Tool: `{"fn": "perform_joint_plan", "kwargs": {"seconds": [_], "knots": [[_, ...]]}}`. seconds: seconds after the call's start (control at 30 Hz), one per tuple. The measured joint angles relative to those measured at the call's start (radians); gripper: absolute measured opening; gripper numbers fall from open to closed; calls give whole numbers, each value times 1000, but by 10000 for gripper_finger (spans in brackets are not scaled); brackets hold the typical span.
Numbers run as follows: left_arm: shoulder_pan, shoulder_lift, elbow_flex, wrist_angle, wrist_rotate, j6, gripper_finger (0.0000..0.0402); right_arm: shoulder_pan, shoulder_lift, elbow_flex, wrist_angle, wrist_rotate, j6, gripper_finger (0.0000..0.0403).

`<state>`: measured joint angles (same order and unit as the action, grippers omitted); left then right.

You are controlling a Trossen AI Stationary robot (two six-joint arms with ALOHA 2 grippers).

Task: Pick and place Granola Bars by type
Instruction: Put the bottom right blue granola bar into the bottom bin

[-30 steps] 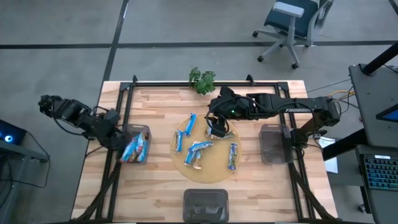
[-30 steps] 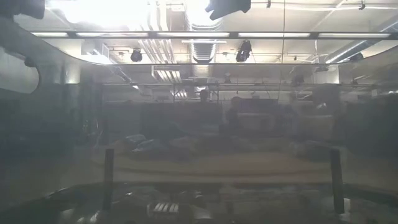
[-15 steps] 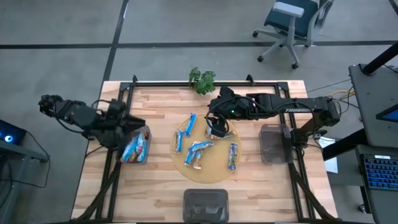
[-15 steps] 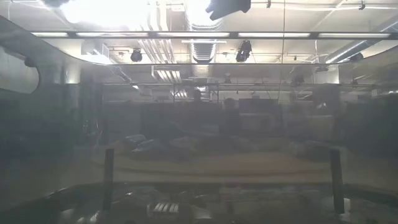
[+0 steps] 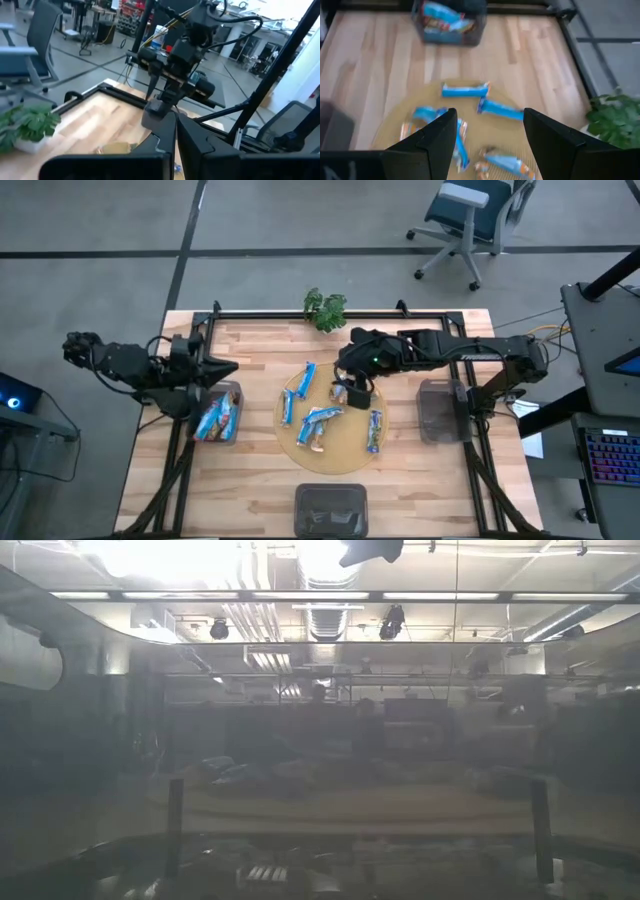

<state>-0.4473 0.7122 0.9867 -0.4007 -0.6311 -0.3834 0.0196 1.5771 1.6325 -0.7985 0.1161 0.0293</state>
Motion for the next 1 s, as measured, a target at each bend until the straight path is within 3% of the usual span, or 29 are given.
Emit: {"fn": "perform_joint_plan", "kwargs": {"seconds": [0.27, 0.47, 0.77, 1.0], "knots": [[2, 40, 0, 28, 0, 58, 0, 0, -67, 0, -50, -69, 6, 219], [7, 42, -4, 32, 2, 62, 0, 0, -222, -56, 23, -62, 73, 219], [32, 45, -4, 36, 2, 75, 0, 2, -440, -334, 215, -27, 156, 219], [54, 54, -6, 43, 1, 94, 0, 2, -594, -582, 460, -27, 239, 219]]}}
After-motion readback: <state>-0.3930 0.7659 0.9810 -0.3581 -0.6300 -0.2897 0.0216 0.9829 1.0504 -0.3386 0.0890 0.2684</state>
